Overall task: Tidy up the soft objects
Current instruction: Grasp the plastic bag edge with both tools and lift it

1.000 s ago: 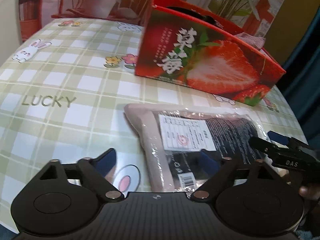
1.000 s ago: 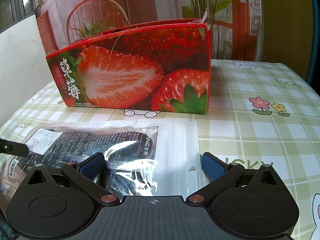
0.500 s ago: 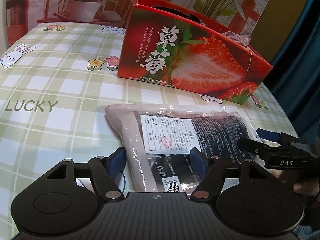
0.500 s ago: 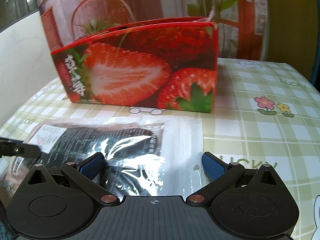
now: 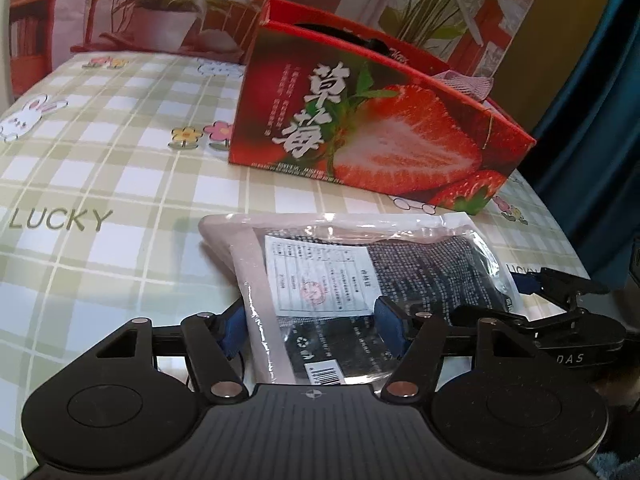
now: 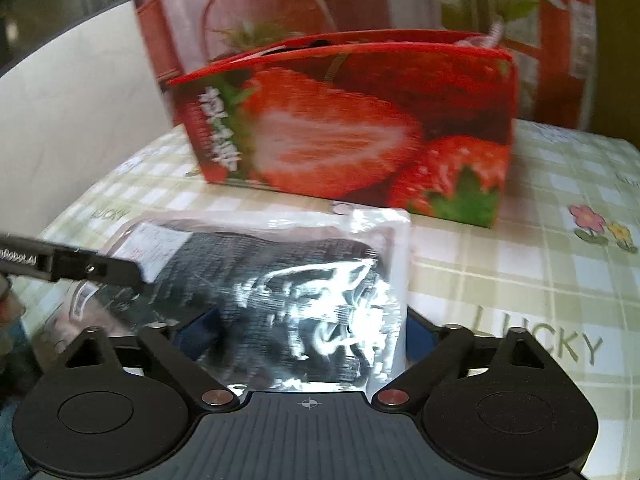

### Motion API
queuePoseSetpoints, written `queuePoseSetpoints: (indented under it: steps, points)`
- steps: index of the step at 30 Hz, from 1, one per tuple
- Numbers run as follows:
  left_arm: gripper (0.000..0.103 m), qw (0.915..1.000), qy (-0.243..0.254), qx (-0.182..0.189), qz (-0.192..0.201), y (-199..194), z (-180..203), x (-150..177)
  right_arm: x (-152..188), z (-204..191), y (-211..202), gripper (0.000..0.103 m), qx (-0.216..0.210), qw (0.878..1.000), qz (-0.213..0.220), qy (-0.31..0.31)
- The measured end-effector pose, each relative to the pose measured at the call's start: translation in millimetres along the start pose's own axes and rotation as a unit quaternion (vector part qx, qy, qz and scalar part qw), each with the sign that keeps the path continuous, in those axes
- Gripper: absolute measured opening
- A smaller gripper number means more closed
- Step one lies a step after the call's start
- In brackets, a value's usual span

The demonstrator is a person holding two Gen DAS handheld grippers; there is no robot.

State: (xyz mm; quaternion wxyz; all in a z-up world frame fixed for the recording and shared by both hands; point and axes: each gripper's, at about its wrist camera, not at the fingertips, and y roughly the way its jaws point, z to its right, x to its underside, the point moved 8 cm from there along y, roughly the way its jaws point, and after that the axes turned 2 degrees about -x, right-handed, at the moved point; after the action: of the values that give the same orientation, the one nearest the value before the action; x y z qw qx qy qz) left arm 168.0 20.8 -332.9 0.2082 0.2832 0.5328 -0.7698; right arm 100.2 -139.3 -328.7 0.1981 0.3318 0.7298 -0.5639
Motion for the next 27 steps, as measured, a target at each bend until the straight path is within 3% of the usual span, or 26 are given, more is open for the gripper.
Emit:
queuePoseSetpoints:
  steps: [3, 7, 13, 23, 27]
  points:
    - [0.067, 0.9999, -0.011, 0.005, 0.004, 0, -3, -2, -5, -1, -3, 0.081, -0.003, 1.000, 0.003, -0.004]
    - [0.067, 0.9998, -0.016, 0.007, 0.003, 1, -4, -2, -14, 10, -12, 0.061, -0.008, 1.000, 0.012, 0.007]
    - [0.067, 0.9993, -0.026, 0.013, 0.023, -8, -7, -10, -16, 10, -20, 0.049, -0.007, 1.000, 0.013, -0.018]
    - [0.068, 0.9942, -0.042, 0.065, 0.075, -45, -4, -47, -44, -7, -55, 0.042, 0.008, 0.992, 0.056, -0.112]
    - [0.068, 0.9919, -0.020, 0.070, 0.104, -60, 2, -76, -62, -13, -69, 0.039, 0.012, 0.987, 0.070, -0.147]
